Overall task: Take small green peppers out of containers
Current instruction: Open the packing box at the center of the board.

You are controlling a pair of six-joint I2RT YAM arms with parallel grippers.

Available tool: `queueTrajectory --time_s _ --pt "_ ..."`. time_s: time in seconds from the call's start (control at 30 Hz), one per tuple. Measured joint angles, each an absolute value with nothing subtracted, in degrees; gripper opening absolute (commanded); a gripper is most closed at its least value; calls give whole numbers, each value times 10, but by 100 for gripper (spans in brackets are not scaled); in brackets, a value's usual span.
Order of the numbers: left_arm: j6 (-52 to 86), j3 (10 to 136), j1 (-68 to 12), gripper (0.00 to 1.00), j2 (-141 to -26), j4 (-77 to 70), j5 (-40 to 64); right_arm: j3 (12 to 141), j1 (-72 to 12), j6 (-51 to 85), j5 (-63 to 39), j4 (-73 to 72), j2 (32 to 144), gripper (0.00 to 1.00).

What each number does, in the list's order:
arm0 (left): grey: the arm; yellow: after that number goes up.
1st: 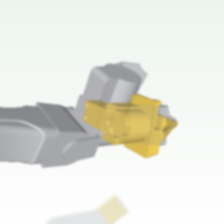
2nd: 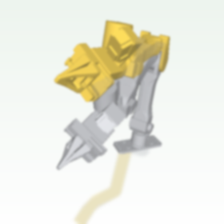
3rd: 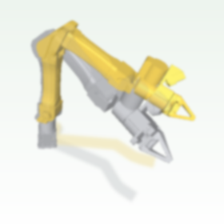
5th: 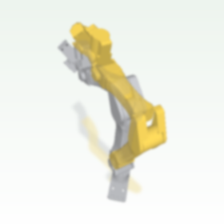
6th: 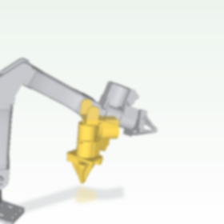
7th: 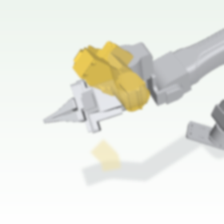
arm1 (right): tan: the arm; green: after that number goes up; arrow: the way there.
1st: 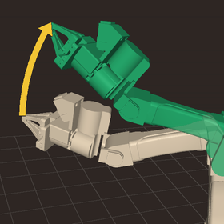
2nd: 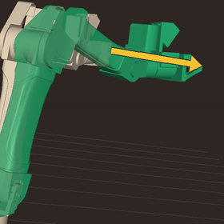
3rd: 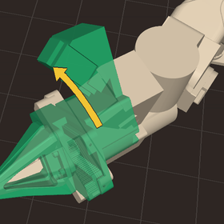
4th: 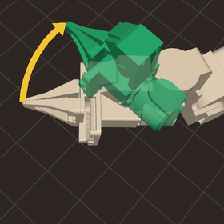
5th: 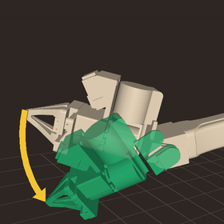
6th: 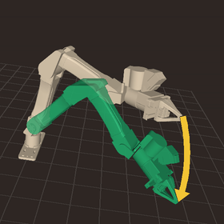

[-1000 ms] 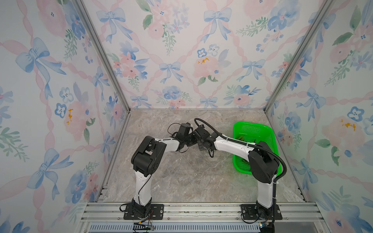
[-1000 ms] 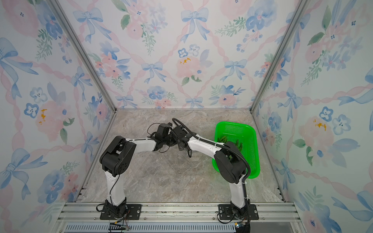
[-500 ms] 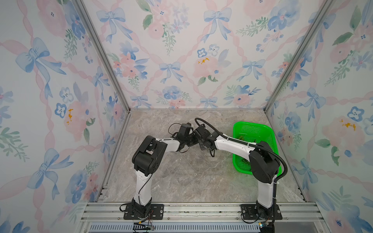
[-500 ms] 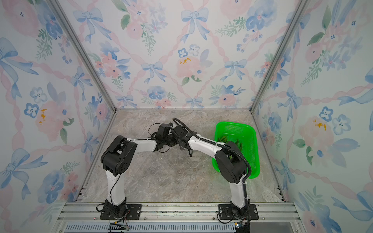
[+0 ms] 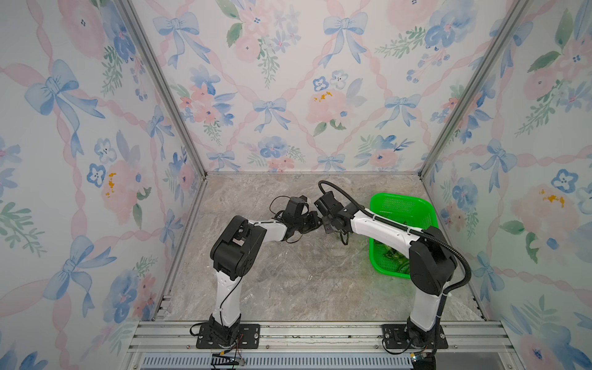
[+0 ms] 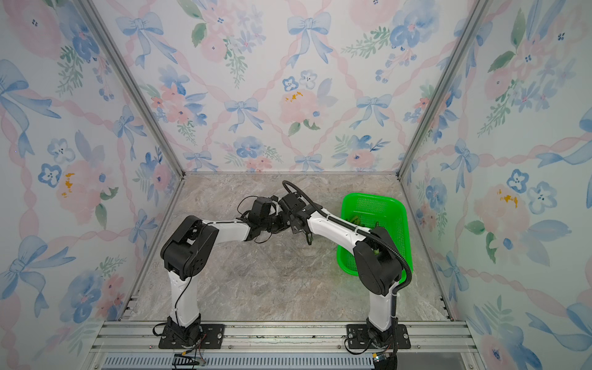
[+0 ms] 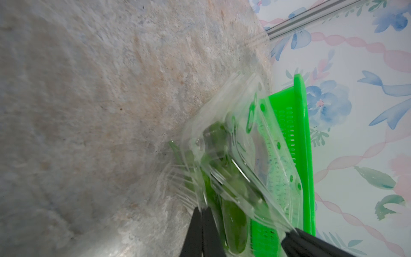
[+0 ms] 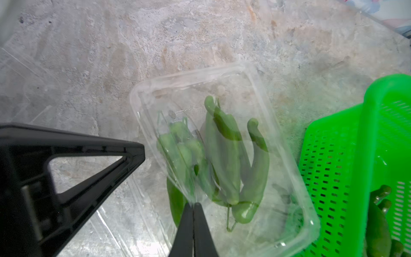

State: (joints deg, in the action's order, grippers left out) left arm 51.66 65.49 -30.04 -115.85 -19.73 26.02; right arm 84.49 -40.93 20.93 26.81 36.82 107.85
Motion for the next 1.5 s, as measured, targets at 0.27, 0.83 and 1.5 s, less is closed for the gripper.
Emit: queueTrajectory --time_s 0.27,0.83,1.5 --pt "514 656 -304 3 -1161 -197 263 818 -401 213 240 353 1056 0" --pt "510 662 -300 2 -1173 -203 236 778 -364 230 200 310 1001 0" --pt "510 662 -300 13 -1169 -186 225 814 -314 218 155 335 968 55"
